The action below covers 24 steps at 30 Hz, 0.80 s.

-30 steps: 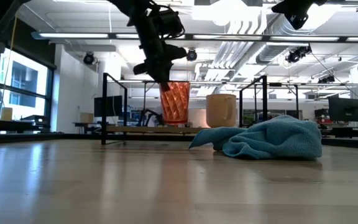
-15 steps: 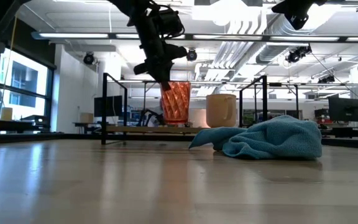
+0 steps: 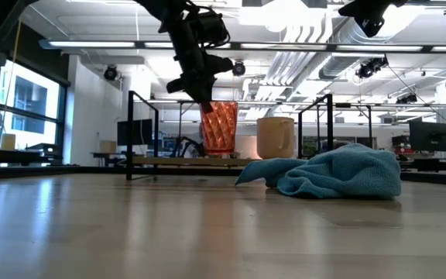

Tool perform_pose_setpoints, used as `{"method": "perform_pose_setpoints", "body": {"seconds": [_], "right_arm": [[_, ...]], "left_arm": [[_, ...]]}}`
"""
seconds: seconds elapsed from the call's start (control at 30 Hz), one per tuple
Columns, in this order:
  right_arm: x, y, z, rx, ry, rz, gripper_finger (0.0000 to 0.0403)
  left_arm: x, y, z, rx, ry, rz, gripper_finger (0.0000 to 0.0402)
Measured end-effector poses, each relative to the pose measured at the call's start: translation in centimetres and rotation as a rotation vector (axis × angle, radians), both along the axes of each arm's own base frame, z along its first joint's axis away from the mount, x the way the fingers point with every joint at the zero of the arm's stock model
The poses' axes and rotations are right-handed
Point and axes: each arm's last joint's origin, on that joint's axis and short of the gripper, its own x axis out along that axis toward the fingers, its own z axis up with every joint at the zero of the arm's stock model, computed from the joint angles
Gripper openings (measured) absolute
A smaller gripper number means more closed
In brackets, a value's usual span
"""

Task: Stack small to large cups/mugs on shelf
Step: Put the red cup on the shelf

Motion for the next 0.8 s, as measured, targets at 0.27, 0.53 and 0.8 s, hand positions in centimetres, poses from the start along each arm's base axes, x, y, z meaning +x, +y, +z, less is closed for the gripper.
{"method": "perform_pose_setpoints", "body": {"seconds": [0.27,0.53,0.8], "right_arm": [[0.0,0.0,0.0,0.0,0.0,0.0,0.013],[0.0,0.0,0.0,0.0,0.0,0.0,0.013],[0.01,0.0,-0.01,0.0,0.001,0.0,0.013]], "left_arm": [[0.0,0.0,0.0,0.0,-0.001,0.0,0.0],[0.03,-0.03,0.0,-0.011,-0.009,-0.007,0.0],[0.25,0.09,-0.82,-0.035,0.012,-0.007,0.0]]}}
